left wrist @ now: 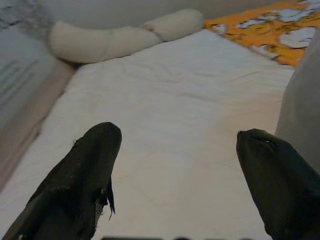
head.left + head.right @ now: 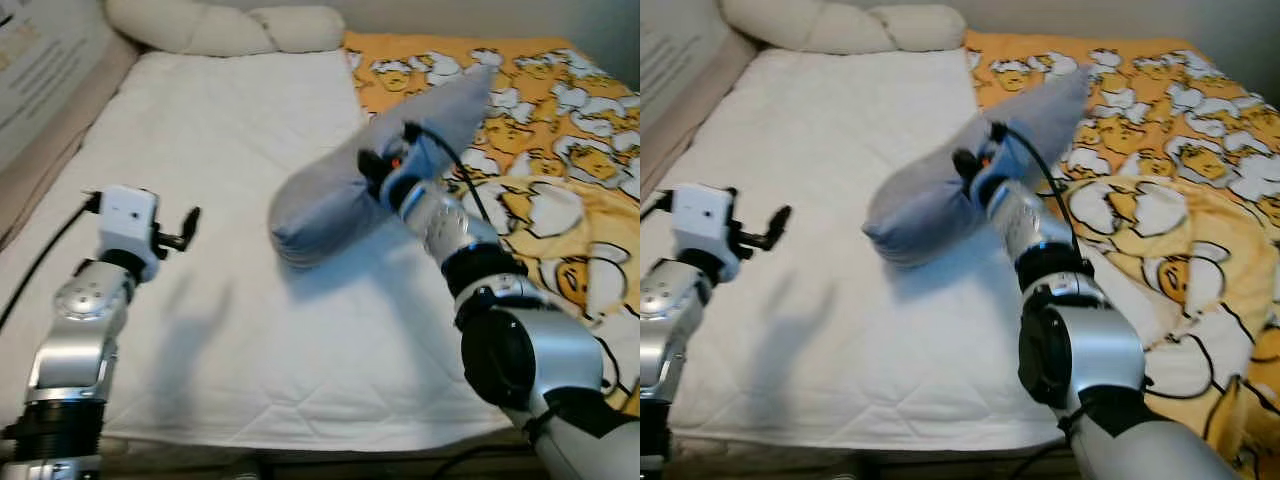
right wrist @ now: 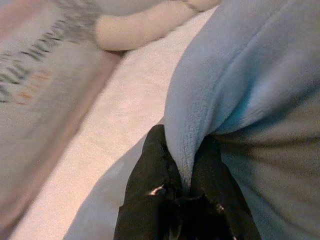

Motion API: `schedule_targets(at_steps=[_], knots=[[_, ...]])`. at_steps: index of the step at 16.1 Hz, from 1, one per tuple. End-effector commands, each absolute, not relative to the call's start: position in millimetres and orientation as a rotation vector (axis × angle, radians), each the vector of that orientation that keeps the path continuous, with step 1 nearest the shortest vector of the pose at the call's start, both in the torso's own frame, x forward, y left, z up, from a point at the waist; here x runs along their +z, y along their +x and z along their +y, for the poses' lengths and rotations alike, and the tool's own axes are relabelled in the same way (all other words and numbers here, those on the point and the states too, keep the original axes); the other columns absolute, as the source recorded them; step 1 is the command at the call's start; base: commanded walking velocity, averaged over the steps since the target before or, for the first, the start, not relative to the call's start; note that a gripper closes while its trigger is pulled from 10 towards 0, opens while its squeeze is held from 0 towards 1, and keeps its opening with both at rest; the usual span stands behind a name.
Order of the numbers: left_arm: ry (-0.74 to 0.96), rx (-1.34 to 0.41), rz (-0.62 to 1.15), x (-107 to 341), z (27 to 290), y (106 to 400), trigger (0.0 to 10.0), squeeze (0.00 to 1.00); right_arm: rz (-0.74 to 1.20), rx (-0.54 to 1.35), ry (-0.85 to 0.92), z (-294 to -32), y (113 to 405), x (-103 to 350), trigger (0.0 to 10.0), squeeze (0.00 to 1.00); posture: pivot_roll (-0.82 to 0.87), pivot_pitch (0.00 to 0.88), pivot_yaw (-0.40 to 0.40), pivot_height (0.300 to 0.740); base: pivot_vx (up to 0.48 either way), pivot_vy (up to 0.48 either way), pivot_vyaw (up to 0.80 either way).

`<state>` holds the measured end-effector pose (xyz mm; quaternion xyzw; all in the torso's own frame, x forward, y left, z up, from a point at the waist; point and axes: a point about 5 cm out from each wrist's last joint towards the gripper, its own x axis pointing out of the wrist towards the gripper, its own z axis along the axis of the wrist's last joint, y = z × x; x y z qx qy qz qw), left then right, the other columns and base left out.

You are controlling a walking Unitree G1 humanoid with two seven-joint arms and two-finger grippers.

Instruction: Clean up the room

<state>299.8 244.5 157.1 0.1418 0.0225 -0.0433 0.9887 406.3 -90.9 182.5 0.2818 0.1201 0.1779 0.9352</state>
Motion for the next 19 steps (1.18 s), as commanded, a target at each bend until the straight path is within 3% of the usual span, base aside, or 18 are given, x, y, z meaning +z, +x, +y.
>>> schedule_targets(at_steps=[1,5,6,10,11,12,14,15,17,19], knots=[[0.287,-0.062,0.038,161,251,301,10.0,0.00,0.125,0.439,0.627,-96,413,220,0.0,0.00,0.02,0.000,-0.030,0.740,0.000,0.000,0.00],[0.292,-0.031,0.023,164,260,303,10.0,0.00,0.173,0.539,0.686,-125,403,221,0.0,0.00,0.00,0.000,-0.021,0.740,0.000,0.000,0.00],[0.293,-0.027,0.018,166,263,304,10.0,0.00,0.274,0.522,0.722,-145,391,192,0.0,0.00,0.00,0.000,-0.020,0.740,0.000,0.000,0.00],[0.267,-0.064,0.020,164,257,309,10.0,0.00,0.552,0.422,0.716,-175,347,94,0.0,0.00,-0.02,0.000,-0.002,0.740,0.000,0.000,0.00],[0.250,-0.086,0.026,162,253,311,10.0,0.00,0.596,0.385,0.679,-179,338,79,0.0,0.00,-0.02,0.000,0.000,0.740,0.000,0.000,0.00],[0.177,-0.188,0.062,152,234,314,10.0,0.00,0.668,0.281,0.625,-191,320,47,0.0,0.00,-0.03,0.000,0.008,0.740,0.000,0.000,0.00],[0.064,-0.355,0.135,133,205,317,10.0,0.00,0.711,0.157,0.560,-204,307,26,0.0,0.00,-0.03,0.000,0.011,0.740,0.000,0.000,0.00],[-0.010,-0.445,0.181,122,185,321,10.0,1.00,0.718,0.110,0.507,-209,305,22,0.0,0.00,-0.04,0.000,0.010,0.740,0.000,0.000,0.00],[-0.087,-0.570,0.274,100,146,340,10.0,1.00,0.693,0.117,0.466,-208,309,25,0.0,0.00,-0.06,0.000,0.013,0.740,0.000,0.000,0.00],[-0.157,-0.548,0.307,96,125,356,10.0,1.00,0.683,0.146,0.403,-205,312,27,0.0,0.00,-0.09,0.000,0.025,0.740,0.000,0.000,0.00]])
